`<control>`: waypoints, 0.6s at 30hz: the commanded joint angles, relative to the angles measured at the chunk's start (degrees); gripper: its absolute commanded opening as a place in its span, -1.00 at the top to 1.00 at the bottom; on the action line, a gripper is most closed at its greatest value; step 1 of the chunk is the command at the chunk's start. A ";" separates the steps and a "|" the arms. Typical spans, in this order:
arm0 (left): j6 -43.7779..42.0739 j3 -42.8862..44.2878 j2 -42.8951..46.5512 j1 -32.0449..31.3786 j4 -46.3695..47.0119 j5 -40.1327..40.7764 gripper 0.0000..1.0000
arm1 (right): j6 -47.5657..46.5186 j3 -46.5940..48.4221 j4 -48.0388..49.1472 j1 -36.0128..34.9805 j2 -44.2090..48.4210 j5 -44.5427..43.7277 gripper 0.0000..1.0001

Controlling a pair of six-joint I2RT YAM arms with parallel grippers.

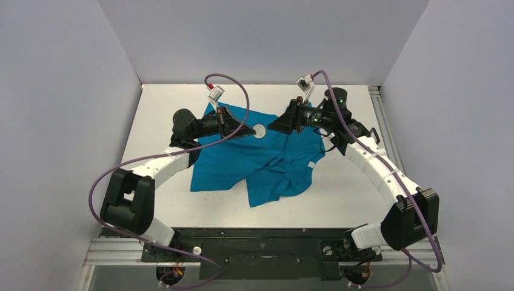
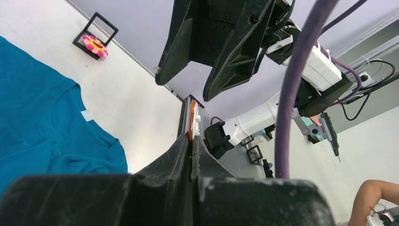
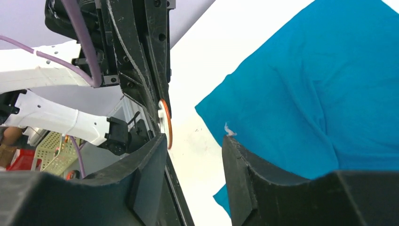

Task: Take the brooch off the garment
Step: Close the brooch, then place the brooch in the brooch box.

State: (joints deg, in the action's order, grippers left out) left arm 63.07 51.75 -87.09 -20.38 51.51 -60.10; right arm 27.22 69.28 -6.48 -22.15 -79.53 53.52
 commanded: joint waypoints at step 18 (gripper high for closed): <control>6.69 1.46 -2.15 -0.54 12.01 -1.63 1.00 | 3.78 0.54 5.28 -1.41 -0.48 3.93 0.43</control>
State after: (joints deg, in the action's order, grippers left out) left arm 70.41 51.24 -89.78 -20.71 60.69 -60.95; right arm 31.38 69.28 -4.32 -23.07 -79.53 55.72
